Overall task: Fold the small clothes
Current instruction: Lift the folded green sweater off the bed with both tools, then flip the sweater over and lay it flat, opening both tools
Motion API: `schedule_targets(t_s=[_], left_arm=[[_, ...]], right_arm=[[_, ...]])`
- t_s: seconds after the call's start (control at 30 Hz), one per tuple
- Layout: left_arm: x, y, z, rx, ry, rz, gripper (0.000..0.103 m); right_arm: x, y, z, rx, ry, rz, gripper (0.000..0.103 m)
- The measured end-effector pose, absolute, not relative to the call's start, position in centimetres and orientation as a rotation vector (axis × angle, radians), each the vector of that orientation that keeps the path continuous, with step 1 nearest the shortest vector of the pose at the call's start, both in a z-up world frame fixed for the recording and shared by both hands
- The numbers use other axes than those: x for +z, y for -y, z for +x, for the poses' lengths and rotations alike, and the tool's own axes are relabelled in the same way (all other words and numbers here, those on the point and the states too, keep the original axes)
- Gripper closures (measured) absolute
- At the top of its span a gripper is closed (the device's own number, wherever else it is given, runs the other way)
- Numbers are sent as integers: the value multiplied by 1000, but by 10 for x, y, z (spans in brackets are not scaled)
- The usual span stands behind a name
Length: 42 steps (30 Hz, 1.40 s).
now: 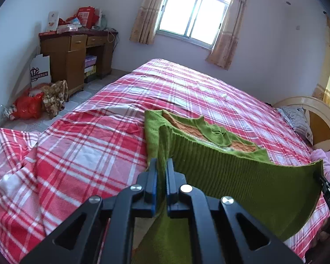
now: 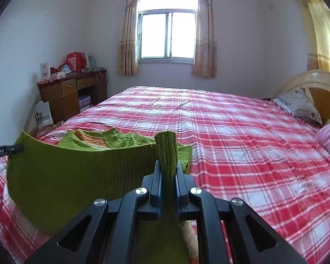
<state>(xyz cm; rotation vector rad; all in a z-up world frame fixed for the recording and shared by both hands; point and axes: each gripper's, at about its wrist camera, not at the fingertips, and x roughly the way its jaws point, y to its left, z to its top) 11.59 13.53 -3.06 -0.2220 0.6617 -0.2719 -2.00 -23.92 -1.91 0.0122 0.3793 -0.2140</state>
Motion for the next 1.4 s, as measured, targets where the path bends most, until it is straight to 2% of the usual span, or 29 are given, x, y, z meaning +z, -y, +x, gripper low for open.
schedule_targets(t_s=[0.57,1.0,1.2,1.3,1.4], left_arm=[[-24,-107,207,-249,-678,-241,97],[-31,-70,296,-191,-682,-246,97],[-73,-52,334,-89,-753,-202,98],[-84,-60,341,-79,-812,-261,97],[-91,-72,344,-52,-854,-321,96]], right_arm=[[-13,263,78,-252,-390,-15,94],[-26,292,185,-303,-435,-43,94],[-66,308,243,-357,-550,-35,94],[-73,315,248,-358,-582,-15,94],[-86,319,266,-357,-692,-15,94]])
